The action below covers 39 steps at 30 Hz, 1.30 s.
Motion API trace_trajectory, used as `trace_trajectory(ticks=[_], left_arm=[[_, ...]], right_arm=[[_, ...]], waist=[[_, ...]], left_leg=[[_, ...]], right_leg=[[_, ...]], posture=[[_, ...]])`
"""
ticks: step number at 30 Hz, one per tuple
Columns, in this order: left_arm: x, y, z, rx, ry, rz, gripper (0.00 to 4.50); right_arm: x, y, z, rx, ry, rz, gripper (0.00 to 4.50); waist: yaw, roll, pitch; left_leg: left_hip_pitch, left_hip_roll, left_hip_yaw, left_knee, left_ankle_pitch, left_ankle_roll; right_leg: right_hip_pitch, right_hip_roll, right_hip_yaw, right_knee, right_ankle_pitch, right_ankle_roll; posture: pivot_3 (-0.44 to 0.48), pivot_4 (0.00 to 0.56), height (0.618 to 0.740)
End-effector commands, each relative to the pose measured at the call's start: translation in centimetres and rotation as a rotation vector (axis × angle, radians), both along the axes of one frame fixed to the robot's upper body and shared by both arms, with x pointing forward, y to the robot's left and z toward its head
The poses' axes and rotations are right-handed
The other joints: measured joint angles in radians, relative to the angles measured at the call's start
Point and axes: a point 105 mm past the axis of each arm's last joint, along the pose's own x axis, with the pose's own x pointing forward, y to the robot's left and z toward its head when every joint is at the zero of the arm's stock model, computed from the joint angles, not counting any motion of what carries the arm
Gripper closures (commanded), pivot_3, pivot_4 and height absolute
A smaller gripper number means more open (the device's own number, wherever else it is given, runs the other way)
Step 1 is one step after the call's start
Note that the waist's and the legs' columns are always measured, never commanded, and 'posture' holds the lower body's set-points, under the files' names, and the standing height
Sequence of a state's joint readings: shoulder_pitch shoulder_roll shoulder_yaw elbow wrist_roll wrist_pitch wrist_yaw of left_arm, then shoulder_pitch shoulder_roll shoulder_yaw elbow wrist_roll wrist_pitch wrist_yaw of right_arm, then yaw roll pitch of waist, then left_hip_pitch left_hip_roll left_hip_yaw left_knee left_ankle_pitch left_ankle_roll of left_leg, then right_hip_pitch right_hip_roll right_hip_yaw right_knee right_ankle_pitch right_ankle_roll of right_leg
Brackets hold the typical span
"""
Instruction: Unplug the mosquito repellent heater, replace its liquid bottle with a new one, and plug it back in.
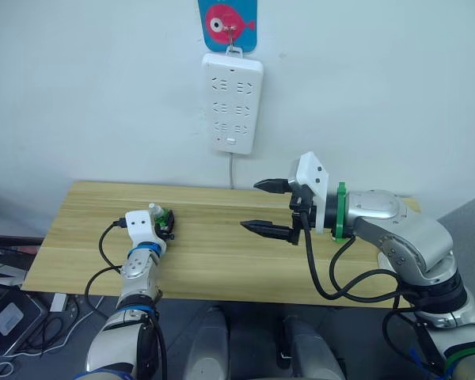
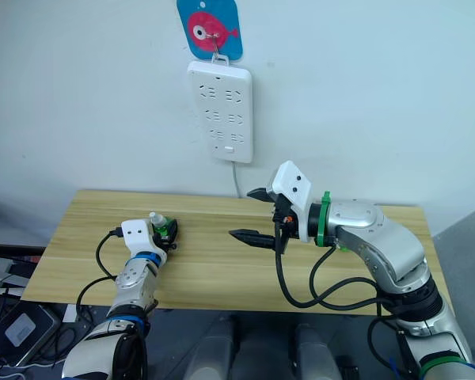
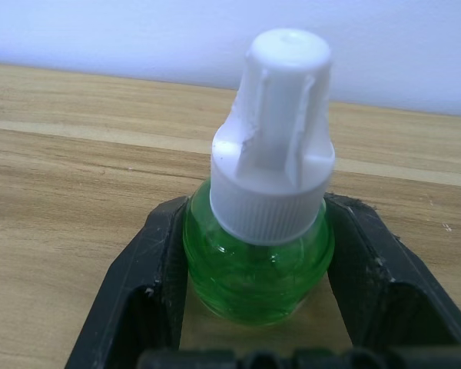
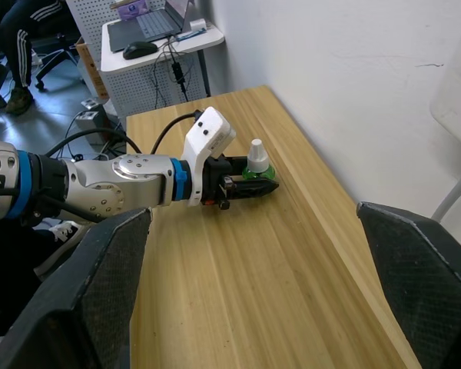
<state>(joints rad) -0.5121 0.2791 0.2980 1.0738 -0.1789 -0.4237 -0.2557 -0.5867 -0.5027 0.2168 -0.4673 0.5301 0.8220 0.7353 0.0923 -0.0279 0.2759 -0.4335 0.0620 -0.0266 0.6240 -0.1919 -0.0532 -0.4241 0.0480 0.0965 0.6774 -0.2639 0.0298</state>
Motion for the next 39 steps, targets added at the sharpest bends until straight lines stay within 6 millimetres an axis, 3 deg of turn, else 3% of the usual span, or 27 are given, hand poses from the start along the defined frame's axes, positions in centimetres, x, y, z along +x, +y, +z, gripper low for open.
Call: trace_trajectory(ticks=[1, 5, 7, 10, 13, 16, 22, 28, 31, 34, 35, 39], left_arm=[[0.2, -0.3, 1.3, 0.038, -0.052, -0.048, 2.27], [0.6, -5.6, 5.1, 0.188, -0.156, -0.405, 2.27], [-0.7, -9.0, 6.1, 0.249, -0.160, -0.665, 2.27], [-4.2, -13.2, 6.7, 0.338, -0.108, -1.074, 2.27], [-7.1, -15.4, 7.2, 0.375, -0.050, -1.384, 2.27], [-8.1, -16.8, 7.6, 0.407, -0.010, -1.601, 2.27], [-6.4, -18.5, 8.7, 0.472, -0.031, -1.750, 2.27], [-5.0, -19.3, 9.8, 0.490, -0.055, -1.795, 2.27], [-4.7, -19.7, 10.2, 0.470, -0.070, -1.800, 2.27], [-4.7, -19.9, 10.4, 0.462, -0.077, -1.806, 2.27], [-4.7, -19.9, 10.5, 0.461, -0.078, -1.806, 2.27], [-4.7, -19.9, 10.6, 0.442, -0.080, -1.793, 2.27]], right_arm=[[-0.6, 0.0, 1.4, 0.035, -0.072, 0.012, 0.00], [-0.2, -0.8, 1.3, 0.053, -0.096, -0.040, 0.00], [0.0, -1.9, 0.4, 0.035, -0.098, -0.069, 0.00], [-0.2, -3.2, -0.9, 0.009, -0.090, -0.097, 0.00], [-0.7, -4.0, -2.2, -0.027, -0.066, -0.098, 0.00], [-1.2, -4.0, -3.2, -0.040, -0.034, -0.088, 0.00], [-1.8, -2.8, -3.8, -0.013, 0.002, -0.071, 0.00], [-0.7, -1.9, -3.8, 0.033, -0.025, -0.140, 0.00], [-0.2, -1.6, -4.2, 0.030, -0.033, -0.164, 0.60], [0.0, -1.3, -4.6, 0.031, -0.032, -0.170, 1.59], [0.1, -1.3, -4.7, 0.031, -0.032, -0.171, 1.59], [0.0, -1.2, -5.1, 0.023, -0.030, -0.164, 2.63]], waist=[[-0.001, 0.000, 0.000], [0.000, -0.003, 0.005], [0.005, -0.003, 0.005], [0.007, -0.002, 0.005], [0.002, -0.002, 0.006], [-0.005, -0.002, 0.006], [-0.020, -0.002, 0.005], [-0.048, -0.003, 0.005], [-0.066, -0.003, 0.004], [-0.070, -0.004, 0.004], [-0.070, -0.003, 0.004], [-0.070, -0.004, 0.004]], left_leg=[[0.000, 0.000, 0.000, 0.000, 0.000, 0.000], [-0.001, 0.000, 0.000, 0.000, 0.000, 0.000], [-0.001, 0.000, 0.000, -0.001, 0.000, -0.001], [-0.001, 0.000, 0.001, -0.001, -0.001, -0.003], [-0.001, 0.000, 0.001, -0.003, -0.001, -0.003], [-0.001, 0.001, 0.000, -0.003, -0.001, -0.003], [-0.003, 0.000, 0.000, 0.000, -0.001, -0.003], [-0.004, 0.000, -0.001, 0.001, -0.001, -0.003], [-0.004, -0.001, -0.002, 0.002, -0.001, -0.003], [-0.004, -0.001, -0.002, 0.003, -0.001, -0.003], [-0.004, -0.001, -0.002, 0.003, -0.001, -0.003], [-0.003, -0.001, -0.002, 0.004, -0.001, -0.003]], right_leg=[[0.000, 0.000, 0.000, 0.000, 0.000, 0.000], [0.000, 0.000, 0.000, -0.001, 0.000, 0.000], [0.000, 0.000, 0.000, -0.001, 0.000, 0.000], [0.000, -0.001, 0.000, -0.003, 0.000, 0.000], [-0.001, -0.001, 0.000, -0.003, -0.001, -0.001], [-0.001, 0.001, 0.000, -0.002, -0.003, -0.003], [-0.001, 0.001, 0.000, -0.002, -0.002, -0.003], [-0.002, 0.001, -0.001, -0.001, -0.002, -0.002], [-0.002, 0.001, -0.001, 0.000, -0.003, -0.002], [-0.002, 0.001, -0.001, 0.001, -0.002, -0.002], [-0.002, 0.001, -0.001, 0.002, -0.003, -0.002], [-0.001, 0.001, -0.001, 0.003, -0.002, -0.002]], posture=[[0.248, 0.294, 0.740], [0.268, 0.288, 0.740], [0.269, 0.286, 0.740], [0.270, 0.276, 0.740], [0.256, 0.266, 0.740], [0.219, 0.247, 0.740], [0.152, 0.218, 0.740], [0.120, 0.200, 0.740], [0.120, 0.195, 0.740], [0.123, 0.194, 0.740], [0.129, 0.193, 0.740], [0.129, 0.193, 0.740]])
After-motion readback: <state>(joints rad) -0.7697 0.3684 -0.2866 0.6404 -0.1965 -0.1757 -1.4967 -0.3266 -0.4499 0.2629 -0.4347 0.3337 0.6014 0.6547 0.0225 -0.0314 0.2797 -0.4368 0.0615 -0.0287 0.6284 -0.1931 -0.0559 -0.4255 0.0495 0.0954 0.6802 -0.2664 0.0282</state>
